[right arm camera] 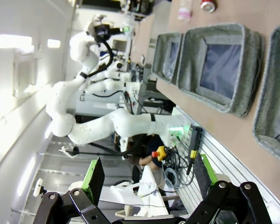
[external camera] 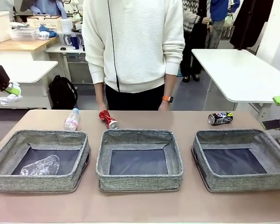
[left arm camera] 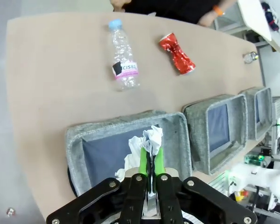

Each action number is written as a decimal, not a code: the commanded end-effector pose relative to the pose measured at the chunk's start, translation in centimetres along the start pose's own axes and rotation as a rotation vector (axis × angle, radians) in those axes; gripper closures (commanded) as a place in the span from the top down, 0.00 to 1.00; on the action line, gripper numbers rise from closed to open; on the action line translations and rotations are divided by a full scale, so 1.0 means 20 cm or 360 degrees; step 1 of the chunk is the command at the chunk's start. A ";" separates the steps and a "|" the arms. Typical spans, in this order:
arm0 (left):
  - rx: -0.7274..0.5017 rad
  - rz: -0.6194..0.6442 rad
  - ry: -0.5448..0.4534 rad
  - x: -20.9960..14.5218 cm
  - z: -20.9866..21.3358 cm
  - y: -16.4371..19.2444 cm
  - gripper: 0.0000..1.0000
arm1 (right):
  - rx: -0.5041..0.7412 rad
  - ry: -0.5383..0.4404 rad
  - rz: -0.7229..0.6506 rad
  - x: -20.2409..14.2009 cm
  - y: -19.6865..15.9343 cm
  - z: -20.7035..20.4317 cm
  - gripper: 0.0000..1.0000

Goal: Sort the waste into the appropriate baskets.
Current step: Pick up the waste item pointed out by the person.

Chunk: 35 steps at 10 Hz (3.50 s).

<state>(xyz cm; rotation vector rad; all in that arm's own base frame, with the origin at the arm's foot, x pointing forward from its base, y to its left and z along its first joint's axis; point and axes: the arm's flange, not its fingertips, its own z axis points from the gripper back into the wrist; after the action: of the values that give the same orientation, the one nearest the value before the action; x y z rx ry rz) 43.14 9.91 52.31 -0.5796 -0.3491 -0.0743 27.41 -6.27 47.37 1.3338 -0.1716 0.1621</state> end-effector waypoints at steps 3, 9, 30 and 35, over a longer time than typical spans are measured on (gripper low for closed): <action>0.0075 -0.0036 -0.0064 -0.02 0.00 -0.16 0.04 | -0.0030 -0.0184 0.0173 -0.06 0.22 0.23 1.00; -0.0177 -0.0240 0.0031 -0.05 -0.45 -1.54 0.04 | -0.0096 -0.0561 0.0273 -0.31 0.46 0.83 1.00; 0.0462 0.0012 0.0459 0.43 -0.65 -2.58 0.04 | -0.0096 -0.0561 0.0273 -0.31 0.46 0.83 1.00; 0.0411 -0.0002 0.0453 0.39 -0.67 -2.53 0.04 | -0.0096 -0.0561 0.0273 -0.31 0.46 0.83 1.00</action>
<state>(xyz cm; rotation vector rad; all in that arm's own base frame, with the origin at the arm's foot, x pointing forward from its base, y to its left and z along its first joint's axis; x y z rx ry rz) 46.06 -39.48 70.99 -0.2987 -0.0702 -0.1137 19.22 -20.68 58.71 1.2726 -0.5820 0.0592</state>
